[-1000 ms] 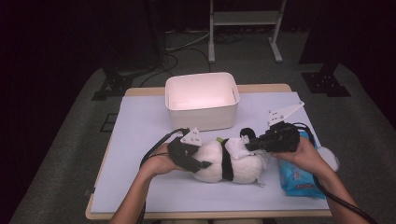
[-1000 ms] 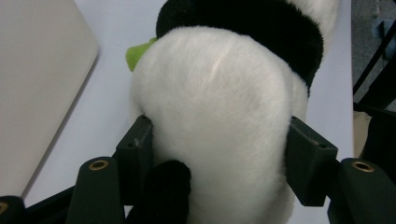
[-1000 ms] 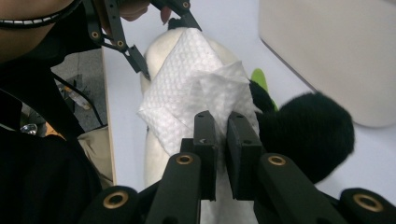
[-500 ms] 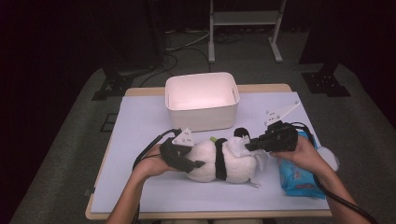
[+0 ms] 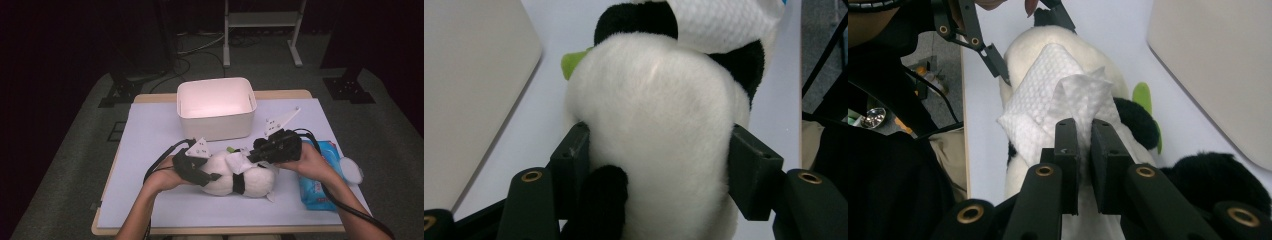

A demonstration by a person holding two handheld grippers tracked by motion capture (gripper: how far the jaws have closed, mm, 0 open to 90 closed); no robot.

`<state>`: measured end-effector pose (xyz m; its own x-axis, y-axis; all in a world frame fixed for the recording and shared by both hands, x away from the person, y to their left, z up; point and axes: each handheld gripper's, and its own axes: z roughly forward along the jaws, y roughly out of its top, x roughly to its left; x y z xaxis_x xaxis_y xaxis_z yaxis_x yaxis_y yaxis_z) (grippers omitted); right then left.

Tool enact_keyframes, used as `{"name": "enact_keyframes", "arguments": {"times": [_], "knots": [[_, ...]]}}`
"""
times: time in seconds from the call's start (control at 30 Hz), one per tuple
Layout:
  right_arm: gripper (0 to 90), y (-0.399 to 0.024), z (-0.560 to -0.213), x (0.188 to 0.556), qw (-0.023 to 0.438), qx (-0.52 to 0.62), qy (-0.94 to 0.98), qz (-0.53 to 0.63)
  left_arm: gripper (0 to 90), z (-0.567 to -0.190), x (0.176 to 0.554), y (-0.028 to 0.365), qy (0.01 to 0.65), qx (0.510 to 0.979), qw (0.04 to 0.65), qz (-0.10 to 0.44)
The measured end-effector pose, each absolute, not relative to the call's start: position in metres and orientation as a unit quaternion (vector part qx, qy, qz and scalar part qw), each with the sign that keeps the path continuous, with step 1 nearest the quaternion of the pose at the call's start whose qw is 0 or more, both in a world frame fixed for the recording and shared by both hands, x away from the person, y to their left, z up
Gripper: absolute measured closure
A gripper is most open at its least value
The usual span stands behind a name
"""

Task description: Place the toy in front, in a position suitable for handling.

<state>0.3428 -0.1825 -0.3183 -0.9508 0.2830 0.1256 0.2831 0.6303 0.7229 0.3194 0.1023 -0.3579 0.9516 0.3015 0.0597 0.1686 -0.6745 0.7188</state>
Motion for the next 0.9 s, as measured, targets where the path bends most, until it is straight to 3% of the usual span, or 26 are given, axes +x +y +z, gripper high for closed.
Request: {"name": "enact_keyframes", "arguments": {"times": [0.3,0.6,0.9], "knots": [[82.5,-0.206,-0.322,0.341,-0.003,-0.182,-0.897,-0.403,35.1,-0.361,0.319,0.105,0.140,0.907,0.391,0.066],[82.8,-0.208,-0.327,0.334,0.006,-0.167,-0.904,-0.392,20.6,-0.355,0.332,0.101,0.147,0.909,0.389,0.019],[82.9,-0.206,-0.329,0.333,0.015,-0.162,-0.905,-0.392,12.9,-0.356,0.338,0.089,0.130,0.921,0.366,0.009]]}}
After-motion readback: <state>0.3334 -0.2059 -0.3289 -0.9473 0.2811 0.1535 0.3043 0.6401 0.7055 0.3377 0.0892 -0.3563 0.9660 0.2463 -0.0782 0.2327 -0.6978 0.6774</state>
